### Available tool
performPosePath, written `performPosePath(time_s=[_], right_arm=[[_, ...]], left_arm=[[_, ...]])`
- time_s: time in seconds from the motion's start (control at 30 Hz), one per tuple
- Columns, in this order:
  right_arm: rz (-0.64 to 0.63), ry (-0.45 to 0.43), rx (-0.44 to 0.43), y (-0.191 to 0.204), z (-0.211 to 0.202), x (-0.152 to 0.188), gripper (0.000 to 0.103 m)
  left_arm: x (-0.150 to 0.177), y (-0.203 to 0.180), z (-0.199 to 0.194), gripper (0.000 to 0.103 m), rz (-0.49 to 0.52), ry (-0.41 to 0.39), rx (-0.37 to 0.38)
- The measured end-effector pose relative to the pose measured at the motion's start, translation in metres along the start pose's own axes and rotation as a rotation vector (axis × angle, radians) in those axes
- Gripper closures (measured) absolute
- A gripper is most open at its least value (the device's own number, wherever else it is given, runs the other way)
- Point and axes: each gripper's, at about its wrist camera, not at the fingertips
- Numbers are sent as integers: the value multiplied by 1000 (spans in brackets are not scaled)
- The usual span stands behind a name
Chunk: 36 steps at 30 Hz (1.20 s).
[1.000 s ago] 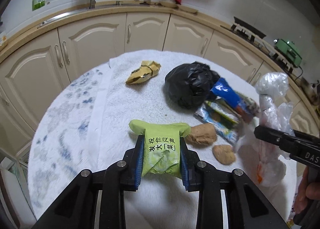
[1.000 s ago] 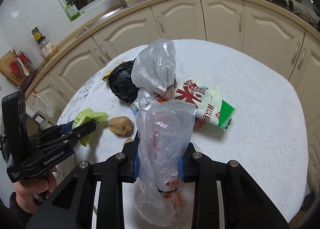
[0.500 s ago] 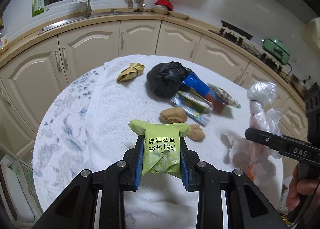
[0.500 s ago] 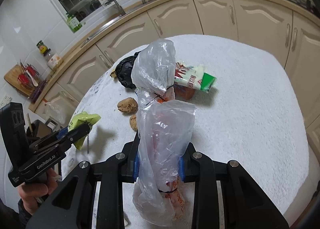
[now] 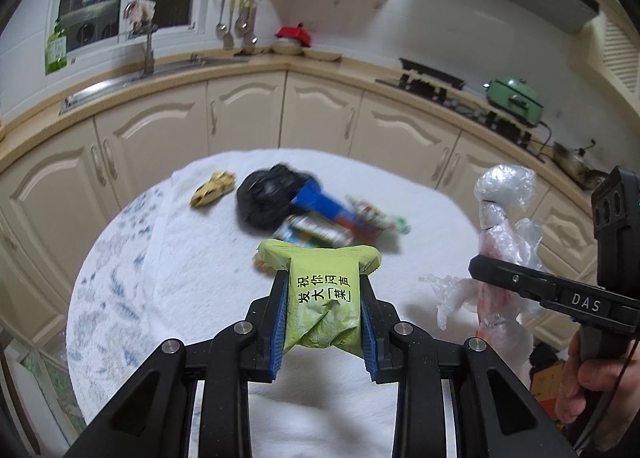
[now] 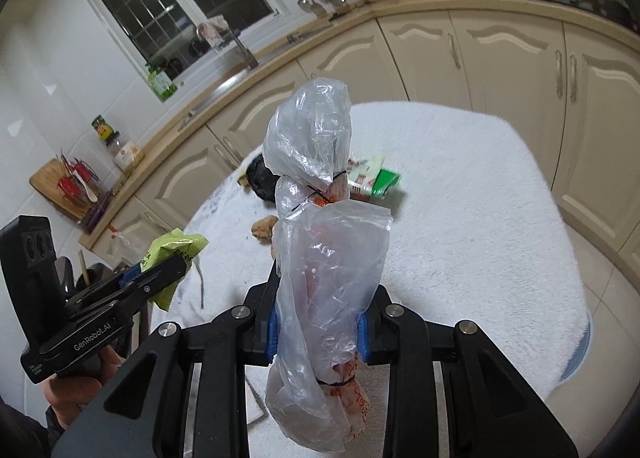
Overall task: Collect trash
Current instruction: 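Carry green snack bag and plastic bag to the blue bin and release both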
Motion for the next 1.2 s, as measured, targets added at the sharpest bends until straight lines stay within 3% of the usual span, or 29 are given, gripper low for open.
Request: performPosePath(time_s=[0.3, 0.63, 0.93, 1.2], right_arm=[[-16, -153, 39, -6, -72, -10, 74], [26, -303, 148, -41, -150, -15, 74], [114, -369, 263, -94, -197, -6, 74], [260, -345, 365, -170, -202, 13, 74]], left_arm=[[-22, -59, -20, 76, 84, -84, 79], [-42, -136, -17, 76, 173, -134, 208], [-49, -200, 26, 76, 237, -82, 327], [-58, -261, 104, 76, 307, 53, 415]])
Point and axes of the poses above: each gripper's, at about its wrist camera, not at the fingertips, and z roughly the way its jaws point, y to its left, x to its underside, and after that the axes turned 3 degrees about -x, right-handed
